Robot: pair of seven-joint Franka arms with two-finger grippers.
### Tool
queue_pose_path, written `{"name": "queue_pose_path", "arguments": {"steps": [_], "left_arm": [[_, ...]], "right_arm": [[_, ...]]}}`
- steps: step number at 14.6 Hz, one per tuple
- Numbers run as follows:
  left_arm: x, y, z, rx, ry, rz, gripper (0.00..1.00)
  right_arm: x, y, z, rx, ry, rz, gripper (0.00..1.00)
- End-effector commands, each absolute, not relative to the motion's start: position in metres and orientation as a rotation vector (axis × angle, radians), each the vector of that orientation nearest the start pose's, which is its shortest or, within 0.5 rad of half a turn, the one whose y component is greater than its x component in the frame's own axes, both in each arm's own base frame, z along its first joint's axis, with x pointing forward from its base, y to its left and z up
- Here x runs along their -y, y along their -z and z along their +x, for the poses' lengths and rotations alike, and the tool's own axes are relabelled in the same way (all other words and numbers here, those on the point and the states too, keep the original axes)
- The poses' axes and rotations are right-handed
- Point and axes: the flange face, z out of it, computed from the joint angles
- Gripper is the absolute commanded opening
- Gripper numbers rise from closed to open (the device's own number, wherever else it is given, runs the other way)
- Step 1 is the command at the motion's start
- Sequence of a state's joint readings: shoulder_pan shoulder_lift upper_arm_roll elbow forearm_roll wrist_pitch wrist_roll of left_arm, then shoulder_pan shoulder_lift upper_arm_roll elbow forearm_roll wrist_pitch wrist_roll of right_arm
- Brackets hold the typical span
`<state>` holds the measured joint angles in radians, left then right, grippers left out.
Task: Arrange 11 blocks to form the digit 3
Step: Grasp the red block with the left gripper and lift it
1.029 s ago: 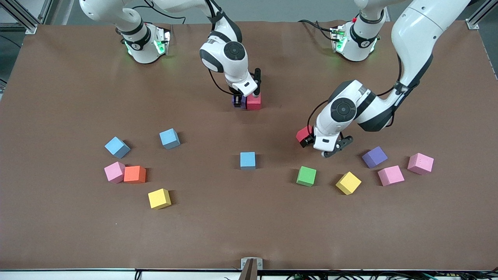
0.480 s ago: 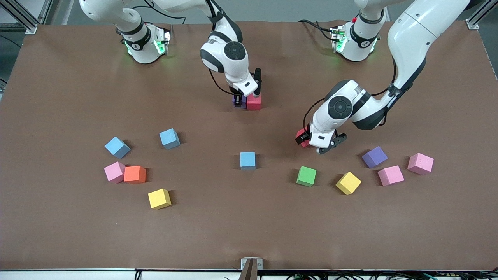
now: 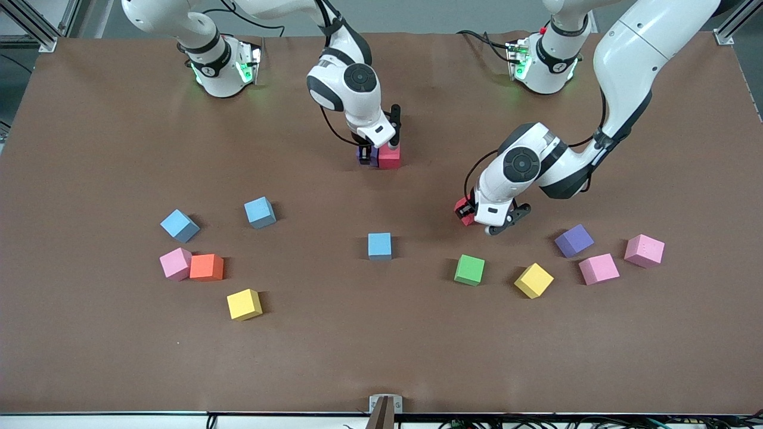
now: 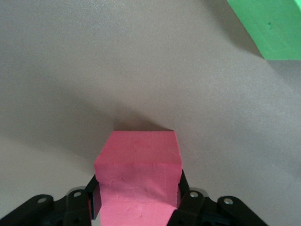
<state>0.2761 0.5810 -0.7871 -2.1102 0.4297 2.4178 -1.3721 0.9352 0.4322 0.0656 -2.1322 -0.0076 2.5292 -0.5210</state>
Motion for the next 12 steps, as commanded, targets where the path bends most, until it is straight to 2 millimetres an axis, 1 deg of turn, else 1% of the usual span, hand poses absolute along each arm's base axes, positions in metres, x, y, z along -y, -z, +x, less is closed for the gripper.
{"name": "queue_pose_path", "arguments": {"steps": [1,2,5,6,8,9,10,11,12], "left_arm": [[0.280,-0.218,0.501,1.068,-0.165,-3.000,0.37],[0.282,-0.225,0.506,1.126,-0.148,-2.986,0.37],[0.286,-0.239,0.517,1.190,-0.116,-2.982,0.36],[0.286,-0.240,0.518,1.237,-0.115,-2.963,0.31],[0.298,-0.250,0.518,1.321,-0.108,-2.947,0.29],[0.298,-0.252,0.519,1.355,-0.108,-2.933,0.29],[0.302,-0.254,0.518,1.401,-0.109,-2.915,0.29],[0.310,-0.257,0.514,1.454,-0.116,-2.893,0.29],[0.313,-0.258,0.512,1.537,-0.122,-2.851,0.27]], "right_arm": [[-0.484,-0.190,0.311,2.169,-0.048,-2.264,0.53],[-0.484,-0.190,0.312,2.171,-0.047,-2.264,0.53],[-0.484,-0.190,0.313,2.204,-0.042,-2.252,0.53],[-0.484,-0.190,0.313,2.204,-0.042,-2.252,0.53],[-0.484,-0.190,0.313,2.206,-0.041,-2.251,0.54],[-0.483,-0.190,0.313,2.204,-0.041,-2.253,0.61],[-0.483,-0.189,0.314,2.202,-0.044,-2.255,0.73],[-0.480,-0.189,0.317,2.196,-0.053,-2.263,1.00],[-0.479,-0.189,0.317,2.196,-0.067,-2.266,1.00]]}}
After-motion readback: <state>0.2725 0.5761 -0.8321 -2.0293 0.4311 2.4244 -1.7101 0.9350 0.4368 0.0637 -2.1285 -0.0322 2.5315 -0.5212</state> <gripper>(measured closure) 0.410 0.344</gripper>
